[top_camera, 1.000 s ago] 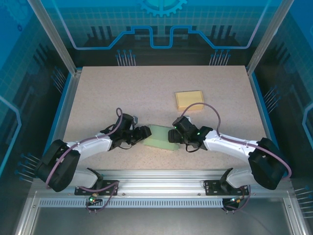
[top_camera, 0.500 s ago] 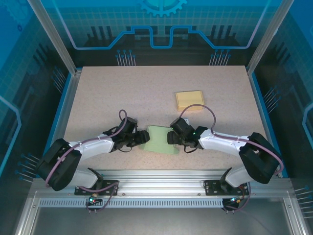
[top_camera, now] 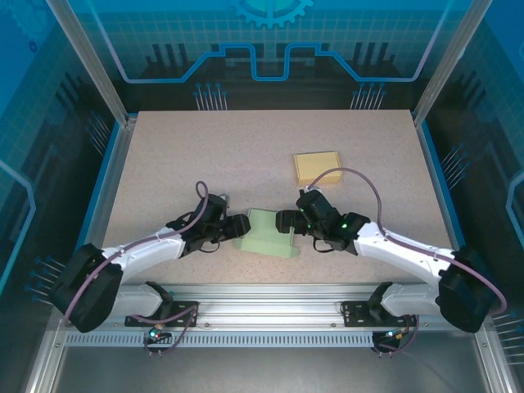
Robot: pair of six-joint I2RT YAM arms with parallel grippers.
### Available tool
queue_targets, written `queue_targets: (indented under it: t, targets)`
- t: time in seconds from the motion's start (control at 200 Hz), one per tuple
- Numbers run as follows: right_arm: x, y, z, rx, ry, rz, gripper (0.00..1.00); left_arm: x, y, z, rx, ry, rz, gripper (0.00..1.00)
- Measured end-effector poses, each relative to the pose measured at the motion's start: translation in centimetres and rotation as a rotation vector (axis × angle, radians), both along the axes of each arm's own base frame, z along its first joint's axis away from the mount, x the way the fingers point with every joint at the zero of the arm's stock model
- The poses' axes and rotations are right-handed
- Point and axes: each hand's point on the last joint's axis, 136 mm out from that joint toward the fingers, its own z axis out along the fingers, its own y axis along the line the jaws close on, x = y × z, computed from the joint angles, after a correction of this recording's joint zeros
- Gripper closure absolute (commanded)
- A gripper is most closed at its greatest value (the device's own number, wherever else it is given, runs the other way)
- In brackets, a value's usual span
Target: Fold the paper box
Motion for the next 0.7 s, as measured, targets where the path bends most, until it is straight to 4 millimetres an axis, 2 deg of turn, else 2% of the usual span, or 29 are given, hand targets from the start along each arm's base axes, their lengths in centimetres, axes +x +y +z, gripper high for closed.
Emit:
queue_targets:
  t: [0.125,0.31,0.51,0.7]
  targets:
    - [0.3,-0.6,0.9,-0.022,-0.036,-0.013,0.00,0.5,-0.3,1.0,0.001,-0.034,-0.020,0.35]
    - [0.0,-0.5,-0.7,-0.022,0.016,0.017,0.00,0.9,-0.6,1.0,0.032,-0.042,-0.054,0.38]
    - [-1.7,-0.7,-4.4,0.039,0.101,0.036,0.00,0.8,-0.6,-0.8,0.074,-0.003,-0.081,0.44]
    - [-1.4,0.2,-4.9,0.171,0.127,0.017,0.00,0.5,-0.5,-2.7,0.102,0.043,-0.094,0.52]
